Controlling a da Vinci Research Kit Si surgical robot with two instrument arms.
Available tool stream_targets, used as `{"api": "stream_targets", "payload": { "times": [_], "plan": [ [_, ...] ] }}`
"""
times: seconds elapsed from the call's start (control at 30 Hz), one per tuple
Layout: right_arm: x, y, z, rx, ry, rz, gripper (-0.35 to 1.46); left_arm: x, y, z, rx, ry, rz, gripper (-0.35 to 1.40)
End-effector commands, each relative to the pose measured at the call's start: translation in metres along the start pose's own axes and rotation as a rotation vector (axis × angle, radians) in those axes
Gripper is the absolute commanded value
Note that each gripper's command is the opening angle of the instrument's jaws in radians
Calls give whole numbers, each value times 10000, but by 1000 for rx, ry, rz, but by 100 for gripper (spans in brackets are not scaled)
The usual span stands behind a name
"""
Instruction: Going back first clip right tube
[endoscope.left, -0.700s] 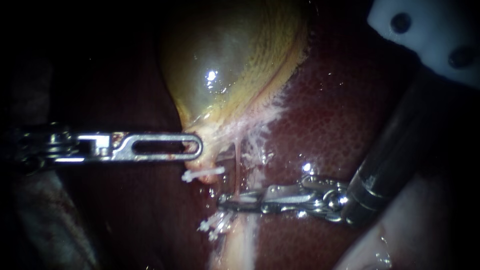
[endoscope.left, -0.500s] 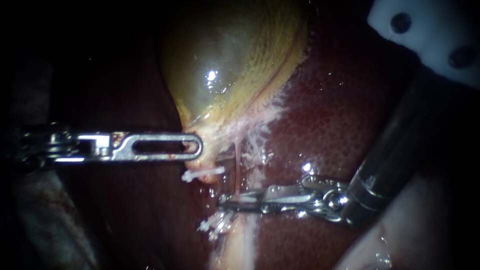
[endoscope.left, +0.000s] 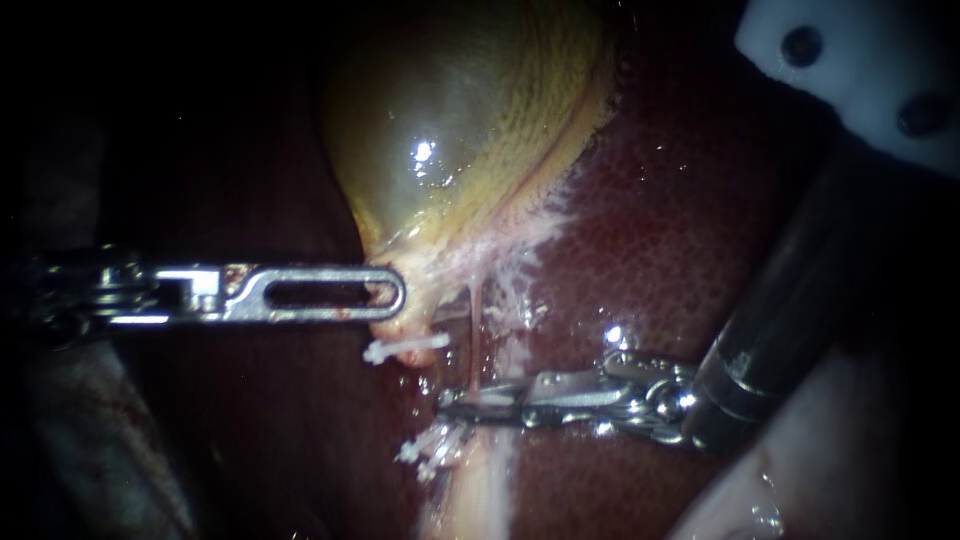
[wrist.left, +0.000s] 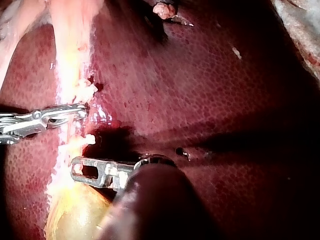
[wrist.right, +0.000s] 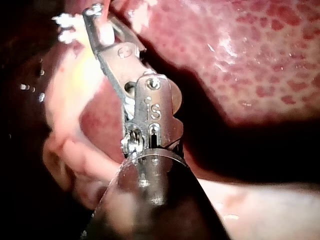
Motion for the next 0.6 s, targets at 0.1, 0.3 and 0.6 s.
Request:
{"api": "stream_targets", "payload": {
  "times": [0.1, 0.3, 0.6],
  "plan": [
    [1, 1, 0, -2, 0, -32, 16, 0, 0, 0, 0, 0, 0, -35],
    [2, 2, 0, -4, -7, -91, 31, 0, 0, 0, 0, 0, 0, -35],
    [12, 2, -2, -2, -8, -180, 39, 0, 1, 0, 0, 1, 0, -35]
  ]
}}
